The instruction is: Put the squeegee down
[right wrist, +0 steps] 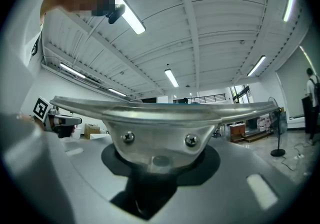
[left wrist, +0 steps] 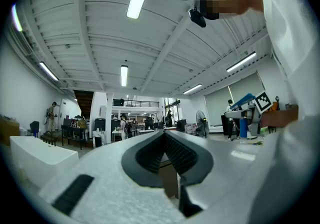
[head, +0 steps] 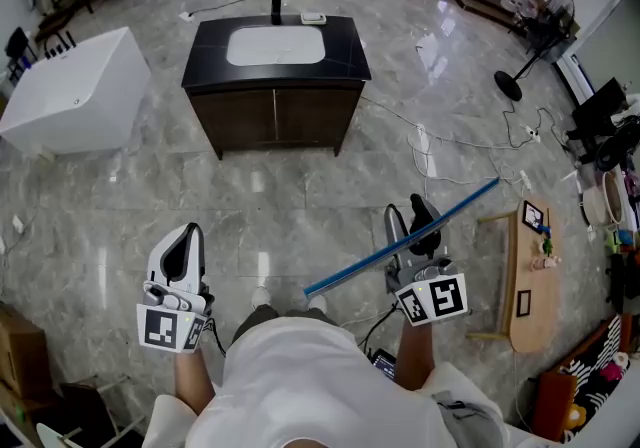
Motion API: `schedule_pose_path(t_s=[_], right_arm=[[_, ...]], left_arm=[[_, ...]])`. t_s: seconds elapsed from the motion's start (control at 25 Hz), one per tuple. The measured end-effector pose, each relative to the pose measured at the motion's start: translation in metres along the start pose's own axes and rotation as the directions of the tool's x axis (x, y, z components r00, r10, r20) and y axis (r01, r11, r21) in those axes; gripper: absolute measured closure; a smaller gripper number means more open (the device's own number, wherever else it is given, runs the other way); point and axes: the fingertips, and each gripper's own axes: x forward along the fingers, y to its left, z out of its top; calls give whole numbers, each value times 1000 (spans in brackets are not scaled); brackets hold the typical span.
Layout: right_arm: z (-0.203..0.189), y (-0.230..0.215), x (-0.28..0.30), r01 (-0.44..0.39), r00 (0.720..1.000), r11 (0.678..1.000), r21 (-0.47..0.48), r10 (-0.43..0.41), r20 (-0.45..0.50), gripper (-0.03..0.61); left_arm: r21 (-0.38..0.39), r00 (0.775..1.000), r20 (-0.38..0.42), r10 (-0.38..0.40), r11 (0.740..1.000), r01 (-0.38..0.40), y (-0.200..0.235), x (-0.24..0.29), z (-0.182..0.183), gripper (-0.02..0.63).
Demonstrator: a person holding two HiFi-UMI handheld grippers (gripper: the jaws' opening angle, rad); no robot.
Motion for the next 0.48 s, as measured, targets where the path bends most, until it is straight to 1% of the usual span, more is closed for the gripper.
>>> schedule_pose_path(t_s=[0.12, 0.32, 0.48], right_arm=[[-4, -6, 1, -14, 1000, 1000, 9, 14, -2, 400], [-10, -23, 6, -43, 999, 999, 23, 43, -6, 400], [-14, -38, 7, -85, 996, 996, 34, 85, -10, 400]], left_arm=[[53, 1000, -27, 6, 999, -5, -10, 5, -3, 614], [48, 1000, -29, 9, 999, -8, -26, 20, -3, 614], [51, 999, -32, 15, 999, -13, -42, 34, -4, 614]])
